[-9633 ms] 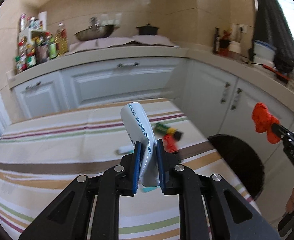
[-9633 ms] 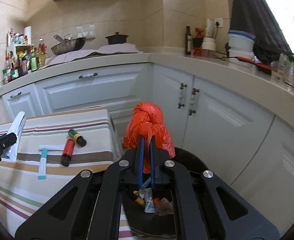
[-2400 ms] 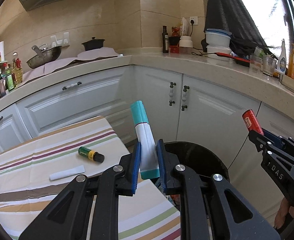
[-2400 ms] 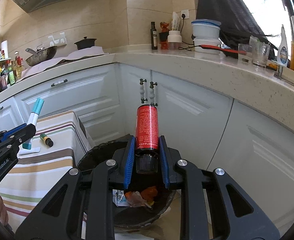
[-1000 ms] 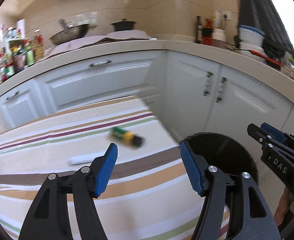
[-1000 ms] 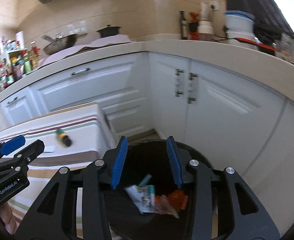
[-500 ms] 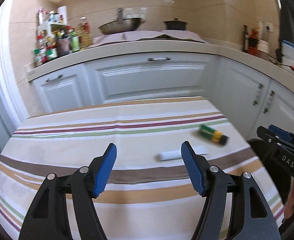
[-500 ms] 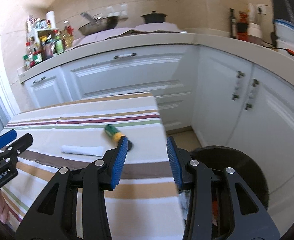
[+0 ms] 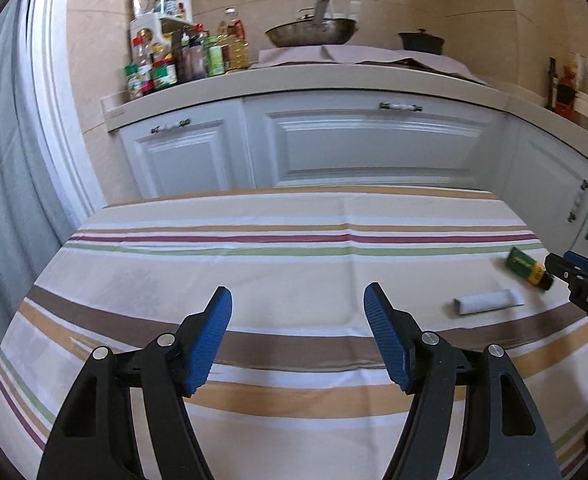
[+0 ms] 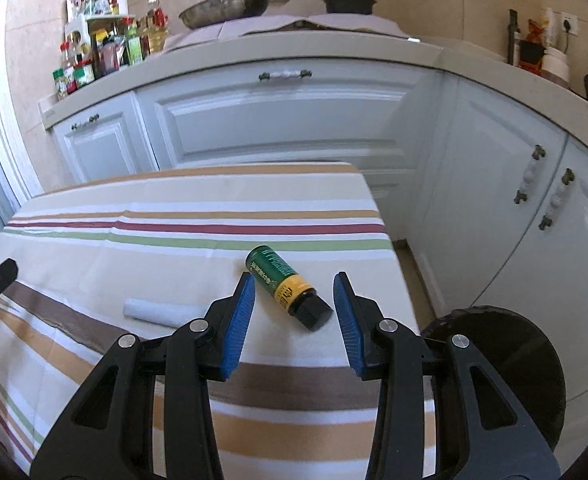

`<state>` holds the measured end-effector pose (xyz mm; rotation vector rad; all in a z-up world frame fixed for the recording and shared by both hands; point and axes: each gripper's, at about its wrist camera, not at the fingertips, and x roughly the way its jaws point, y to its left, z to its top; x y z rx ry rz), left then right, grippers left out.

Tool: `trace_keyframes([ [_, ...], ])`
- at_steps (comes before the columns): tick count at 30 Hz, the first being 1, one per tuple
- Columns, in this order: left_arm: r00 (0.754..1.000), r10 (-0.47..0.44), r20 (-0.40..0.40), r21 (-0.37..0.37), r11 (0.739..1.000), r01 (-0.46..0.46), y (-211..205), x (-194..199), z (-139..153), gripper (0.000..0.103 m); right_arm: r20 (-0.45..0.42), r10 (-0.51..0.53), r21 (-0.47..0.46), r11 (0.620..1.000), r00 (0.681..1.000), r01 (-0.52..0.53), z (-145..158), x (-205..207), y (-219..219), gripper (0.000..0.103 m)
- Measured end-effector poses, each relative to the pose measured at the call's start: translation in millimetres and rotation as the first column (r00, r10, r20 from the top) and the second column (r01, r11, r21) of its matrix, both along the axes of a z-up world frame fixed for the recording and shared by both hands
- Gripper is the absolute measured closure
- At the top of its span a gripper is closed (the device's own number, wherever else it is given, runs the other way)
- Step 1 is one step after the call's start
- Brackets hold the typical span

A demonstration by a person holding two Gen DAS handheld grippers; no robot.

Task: Collect trash
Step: 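Move the right gripper back to the table and grasp the green-and-yellow tube, then grasp the white strip with the left gripper while the right carries the green tube toward the bin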

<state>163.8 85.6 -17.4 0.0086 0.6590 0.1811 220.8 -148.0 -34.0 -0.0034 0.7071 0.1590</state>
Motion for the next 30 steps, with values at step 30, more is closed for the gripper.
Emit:
trace_keyframes([
  [30, 0.993, -0.117, -0.011, -0.028, 0.993, 0.117, -25.8, 11.2, -5.0, 0.035, -0.089, -0.004, -0.047, 0.999, 0.996, -0.001, -13.7, 7.2, -3.4, 0.078],
])
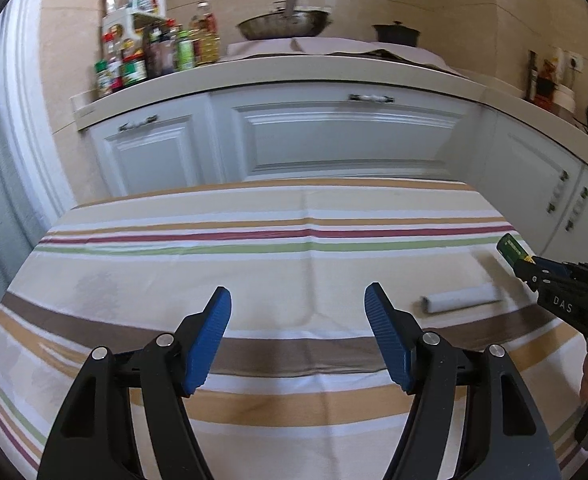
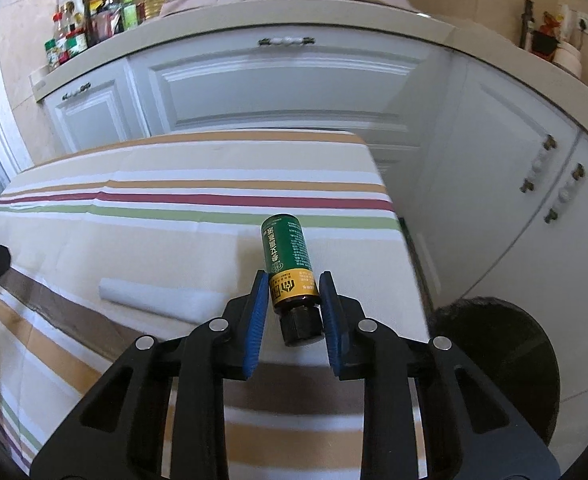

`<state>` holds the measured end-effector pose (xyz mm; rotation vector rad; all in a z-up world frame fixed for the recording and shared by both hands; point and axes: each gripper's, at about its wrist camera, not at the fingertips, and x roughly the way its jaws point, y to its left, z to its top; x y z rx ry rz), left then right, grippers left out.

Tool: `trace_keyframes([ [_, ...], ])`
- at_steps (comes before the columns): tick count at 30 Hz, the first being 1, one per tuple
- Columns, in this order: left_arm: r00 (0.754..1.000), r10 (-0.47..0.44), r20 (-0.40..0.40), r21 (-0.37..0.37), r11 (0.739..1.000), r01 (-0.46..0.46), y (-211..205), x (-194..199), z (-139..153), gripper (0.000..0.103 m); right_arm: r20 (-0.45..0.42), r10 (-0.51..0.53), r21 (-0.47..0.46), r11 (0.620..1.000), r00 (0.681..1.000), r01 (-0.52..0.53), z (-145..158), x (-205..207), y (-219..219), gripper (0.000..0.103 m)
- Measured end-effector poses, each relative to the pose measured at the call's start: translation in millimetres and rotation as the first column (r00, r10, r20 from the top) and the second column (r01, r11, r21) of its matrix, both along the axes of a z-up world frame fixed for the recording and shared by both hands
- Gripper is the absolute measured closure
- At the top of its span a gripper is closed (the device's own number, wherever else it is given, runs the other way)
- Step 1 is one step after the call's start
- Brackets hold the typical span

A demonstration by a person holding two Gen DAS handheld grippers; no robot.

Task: Collect trash
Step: 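Grasp the white strip with the left gripper while the right carries the green tube toward the bin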

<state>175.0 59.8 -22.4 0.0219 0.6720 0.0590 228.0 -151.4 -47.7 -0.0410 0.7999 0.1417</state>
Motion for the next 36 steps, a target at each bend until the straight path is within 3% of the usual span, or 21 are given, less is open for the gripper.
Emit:
trace_keyframes([
  [18, 0.969, -0.237, -0.072, 0.061, 0.968, 0.242, -67.3, 20.8, -18.0, 0.036, 0.049, -0.175, 0.064, 0.983, 0.983, 0.171, 10.3, -67.8, -78.6, 0.078],
  [28, 0.926, -0.349, -0.141, 0.058, 0.931, 0.36, -91.6, 42.7, -29.3, 0.036, 0.054, -0.195, 0.081, 0.978, 0.979, 0.19, 11.4, -71.3, -90.3, 0.078],
  [36, 0.898, -0.386, -0.212, 0.037, 0.915, 0.402, -95.0, 50.6, -38.4, 0.036, 0.063, -0.206, 0.092, 0.975, 0.977, 0.2, 15.3, -72.9, -94.7, 0.078],
])
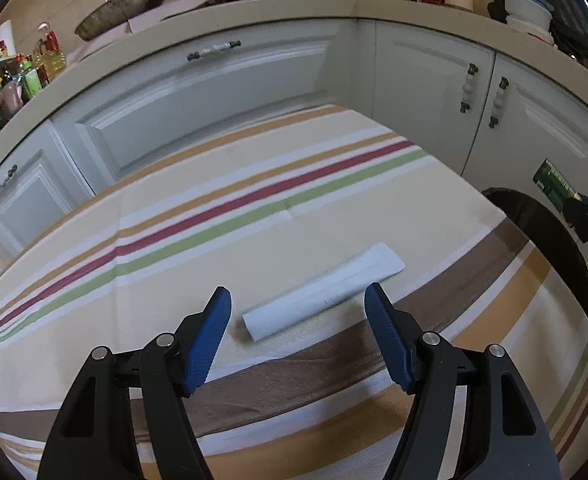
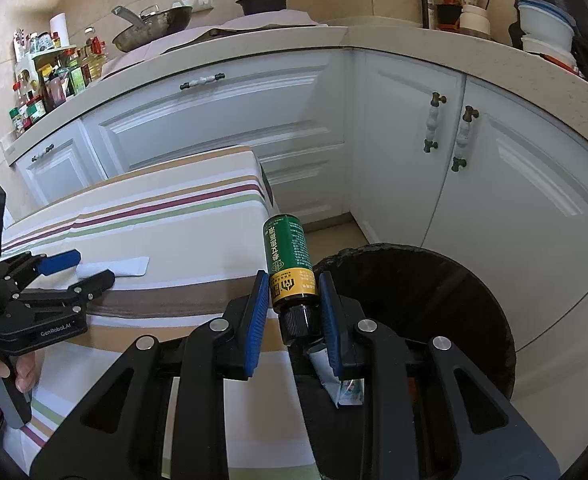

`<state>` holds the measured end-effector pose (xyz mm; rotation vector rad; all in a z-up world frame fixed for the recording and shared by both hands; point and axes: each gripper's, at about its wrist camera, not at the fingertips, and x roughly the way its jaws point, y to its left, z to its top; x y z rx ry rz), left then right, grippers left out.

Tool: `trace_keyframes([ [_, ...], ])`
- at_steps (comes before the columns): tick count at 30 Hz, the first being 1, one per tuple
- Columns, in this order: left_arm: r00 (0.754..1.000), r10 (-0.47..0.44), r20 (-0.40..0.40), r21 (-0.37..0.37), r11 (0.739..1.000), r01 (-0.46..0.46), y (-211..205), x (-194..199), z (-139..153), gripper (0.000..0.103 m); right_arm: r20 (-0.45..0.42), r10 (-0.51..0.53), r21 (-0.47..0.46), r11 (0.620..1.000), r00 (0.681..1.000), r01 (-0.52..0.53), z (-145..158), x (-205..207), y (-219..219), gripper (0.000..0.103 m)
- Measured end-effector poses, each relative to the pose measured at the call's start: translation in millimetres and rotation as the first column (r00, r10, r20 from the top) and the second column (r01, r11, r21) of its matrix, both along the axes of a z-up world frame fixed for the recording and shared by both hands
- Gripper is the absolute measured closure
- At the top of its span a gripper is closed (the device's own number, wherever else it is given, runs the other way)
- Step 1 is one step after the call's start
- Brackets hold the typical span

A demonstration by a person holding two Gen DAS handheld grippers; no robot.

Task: Collect trash
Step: 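Grasp the white strip with the left gripper while the right carries the green tube toward the bin, then carry the white strip over the bin with the left and open both grippers to drop items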

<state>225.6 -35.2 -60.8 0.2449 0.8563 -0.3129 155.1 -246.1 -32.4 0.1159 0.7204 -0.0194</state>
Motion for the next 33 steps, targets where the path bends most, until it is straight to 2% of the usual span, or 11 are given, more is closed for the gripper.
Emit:
trace_keyframes([
  [2, 1.0, -0.002, -0.02, 0.0, 1.0, 0.002, 0.0, 2.3, -2.2, 0.037, 0.0, -0.002, 0.003, 1.0, 1.0, 0.002, 0.3, -0.1, -0.5, 0.078],
  [5, 0.999, -0.021, -0.027, -0.018, 1.0, 0.02, 0.0, 1.7, -1.5, 0.051, 0.0, -0.003, 0.005, 1.0, 1.0, 0.003, 0.5, -0.7, -1.0, 0.078],
  [7, 0.999, -0.048, -0.02, -0.008, 0.999, 0.048, -4.8, -2.4, -1.1, 0.068, 0.001, -0.004, 0.007, 1.0, 1.0, 0.004, 0.4, -0.8, -1.4, 0.078],
  [10, 0.996, -0.085, -0.003, 0.025, 0.996, 0.085, -14.4, -9.9, -1.4, 0.087, 0.001, -0.006, 0.009, 1.0, 1.0, 0.006, 0.0, -1.5, -2.7, 0.078],
  [13, 0.995, -0.096, 0.008, 0.051, 0.994, 0.095, -19.8, -14.5, -2.0, 0.094, 0.001, -0.007, 0.011, 1.0, 1.0, 0.007, -0.2, -2.6, -2.9, 0.078],
  [18, 0.998, -0.068, 0.017, 0.04, 0.997, 0.067, -16.5, -16.2, -0.5, 0.099, 0.008, -0.008, 0.015, 1.0, 1.0, 0.008, 0.2, -6.2, -5.2, 0.078],
  [25, 0.997, 0.031, 0.068, -0.016, 0.999, -0.03, -5.8, -33.7, 12.5, 0.1, 0.044, -0.027, 0.003, 1.0, 0.999, 0.027, 7.9, -18.6, -9.9, 0.078],
  [33, 0.98, 0.091, 0.18, -0.074, 0.994, -0.078, -12.2, -64.6, 44.8, 0.1, 0.107, -0.077, -0.019, 0.997, 0.991, 0.079, 21.3, -39.3, -24.1, 0.078],
])
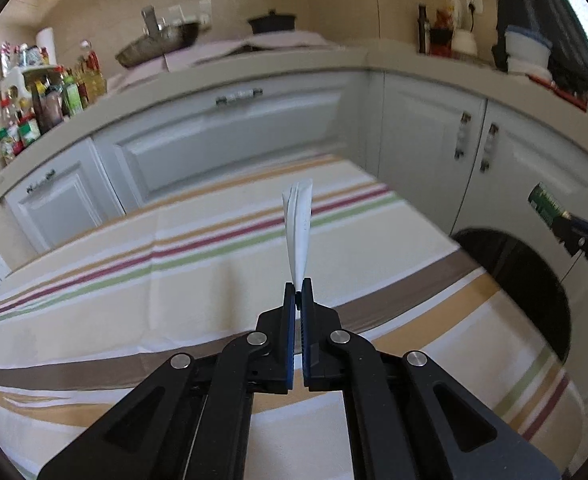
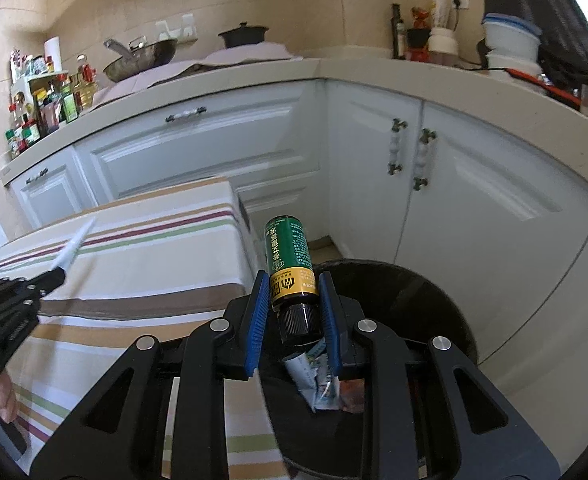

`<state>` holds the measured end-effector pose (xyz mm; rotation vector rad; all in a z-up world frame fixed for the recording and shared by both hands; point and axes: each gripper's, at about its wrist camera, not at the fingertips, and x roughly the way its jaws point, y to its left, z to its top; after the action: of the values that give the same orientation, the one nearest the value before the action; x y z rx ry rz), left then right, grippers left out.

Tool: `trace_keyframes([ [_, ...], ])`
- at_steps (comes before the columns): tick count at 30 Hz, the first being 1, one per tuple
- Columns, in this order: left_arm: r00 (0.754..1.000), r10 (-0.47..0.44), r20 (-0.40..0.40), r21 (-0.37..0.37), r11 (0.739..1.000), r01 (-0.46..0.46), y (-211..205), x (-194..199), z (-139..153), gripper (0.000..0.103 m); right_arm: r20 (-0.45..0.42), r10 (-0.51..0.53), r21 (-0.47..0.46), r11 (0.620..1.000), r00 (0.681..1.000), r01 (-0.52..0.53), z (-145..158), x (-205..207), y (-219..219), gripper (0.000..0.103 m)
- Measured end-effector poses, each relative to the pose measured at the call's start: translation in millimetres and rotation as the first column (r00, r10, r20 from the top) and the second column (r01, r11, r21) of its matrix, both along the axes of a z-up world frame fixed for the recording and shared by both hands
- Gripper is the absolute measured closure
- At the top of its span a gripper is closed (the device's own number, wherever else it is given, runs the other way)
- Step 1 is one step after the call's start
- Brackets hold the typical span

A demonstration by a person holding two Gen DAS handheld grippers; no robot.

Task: Collect trash
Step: 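Carry the white strip over the bin with the left and open both grippers to drop items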

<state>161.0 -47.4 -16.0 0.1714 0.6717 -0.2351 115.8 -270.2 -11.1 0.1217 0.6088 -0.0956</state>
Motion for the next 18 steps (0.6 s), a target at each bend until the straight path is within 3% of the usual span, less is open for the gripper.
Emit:
trace_keyframes([
  [9, 0.995, -0.05, 0.082, -0.047, 0.997, 0.054, -38.7, -27.2, 27.1, 0.1, 0.049, -0.082, -0.039, 0.996, 0.995, 0.084, 7.6, -26.6, -27.3, 0.078],
  [18, 0.986, -0.131, 0.102, -0.058, 0.989, 0.137, -88.8, -47.0, 27.5, 0.1, 0.086, -0.156, -0.029, 0.987, 0.984, 0.159, 9.3, -48.5, -60.3, 0.078],
])
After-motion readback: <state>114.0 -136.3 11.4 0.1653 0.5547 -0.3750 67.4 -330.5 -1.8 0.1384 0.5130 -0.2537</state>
